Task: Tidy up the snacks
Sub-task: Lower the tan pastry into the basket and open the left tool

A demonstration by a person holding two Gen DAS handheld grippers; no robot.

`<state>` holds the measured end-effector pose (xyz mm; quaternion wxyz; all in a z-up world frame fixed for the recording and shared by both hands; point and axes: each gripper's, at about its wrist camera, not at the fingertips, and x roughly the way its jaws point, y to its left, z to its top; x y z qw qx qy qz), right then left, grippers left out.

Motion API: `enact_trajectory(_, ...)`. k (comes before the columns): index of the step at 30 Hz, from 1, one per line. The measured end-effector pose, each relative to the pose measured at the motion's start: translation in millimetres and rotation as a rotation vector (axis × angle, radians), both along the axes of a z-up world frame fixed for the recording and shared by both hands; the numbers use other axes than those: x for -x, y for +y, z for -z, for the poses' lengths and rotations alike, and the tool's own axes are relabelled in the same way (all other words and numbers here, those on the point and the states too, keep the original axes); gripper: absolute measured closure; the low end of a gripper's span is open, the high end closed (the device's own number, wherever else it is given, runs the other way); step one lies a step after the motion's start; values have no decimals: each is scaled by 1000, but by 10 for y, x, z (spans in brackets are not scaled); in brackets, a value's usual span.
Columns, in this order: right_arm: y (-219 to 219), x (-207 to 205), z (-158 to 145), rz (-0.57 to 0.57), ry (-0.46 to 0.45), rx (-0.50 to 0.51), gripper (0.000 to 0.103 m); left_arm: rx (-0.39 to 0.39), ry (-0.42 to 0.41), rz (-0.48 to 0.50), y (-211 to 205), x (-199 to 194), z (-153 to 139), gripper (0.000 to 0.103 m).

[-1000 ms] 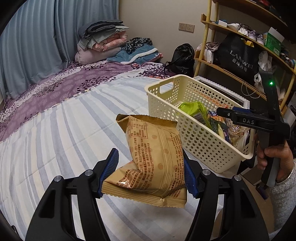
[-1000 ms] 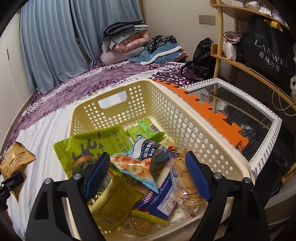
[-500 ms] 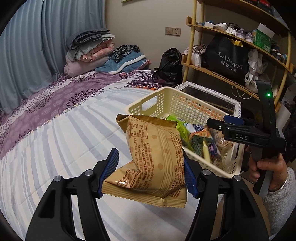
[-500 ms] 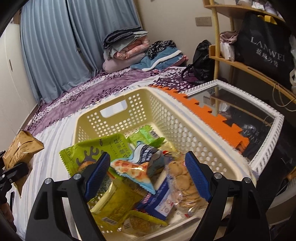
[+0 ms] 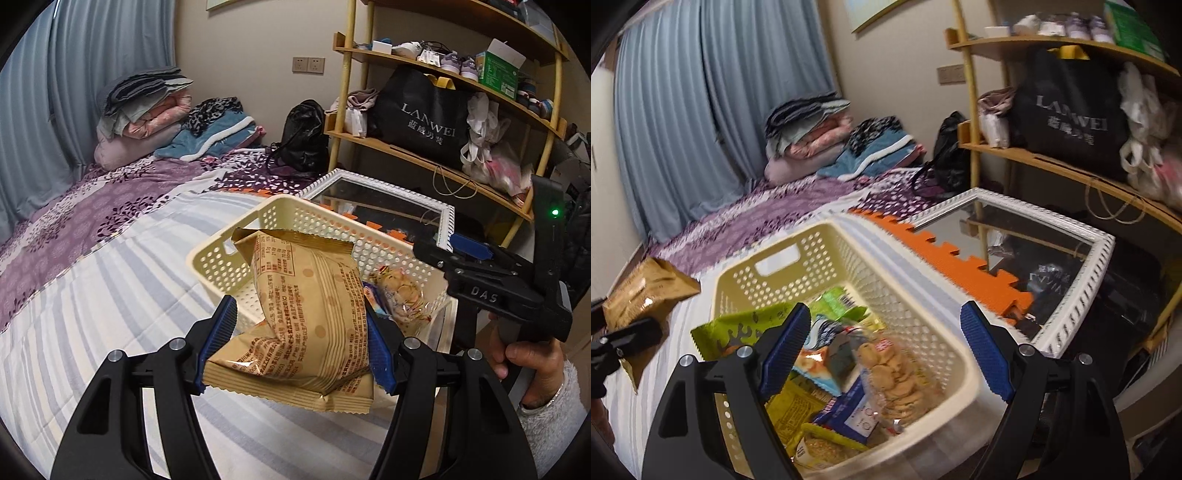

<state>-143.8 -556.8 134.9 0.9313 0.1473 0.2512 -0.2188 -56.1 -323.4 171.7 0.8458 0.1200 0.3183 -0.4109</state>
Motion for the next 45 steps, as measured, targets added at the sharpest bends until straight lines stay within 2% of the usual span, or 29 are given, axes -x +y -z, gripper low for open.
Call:
enact_trajectory(8, -245, 203, 42, 75, 10, -17, 19, -9, 34, 85, -417, 34, 63, 37)
enact_trajectory(12, -254, 228, 85, 107, 48, 25, 19, -21, 30, 123, -644, 81, 86, 37)
enact_trajectory(23, -247, 259, 107, 112, 77, 42, 19, -69, 57, 162, -1032, 74, 342, 37)
enact_trajectory(35, -208, 256, 101, 108, 75, 35, 19, -70, 57, 160, -810, 105, 268, 35)
enact_trajectory(36, -205, 255, 106, 107, 75, 33, 18, -67, 54, 162, -766, 123, 245, 31)
enact_trajectory(37, -203, 255, 110, 107, 76, 32, 18, -67, 48, 159, -726, 137, 228, 21)
enact_trajectory(38, -203, 257, 116, 106, 76, 28, 18, -65, 35, 151, -675, 156, 206, 18)
enact_trajectory(42, -201, 249, 133, 99, 76, 12, 18, -76, 28, 137, -541, 173, 199, 16)
enact_trajectory(43, -194, 246, 134, 95, 77, 11, 18, -89, 24, 129, -517, 169, 224, 12)
enact_trajectory(45, -173, 244, 130, 92, 77, 15, 18, -129, 21, 114, -492, 158, 315, 12)
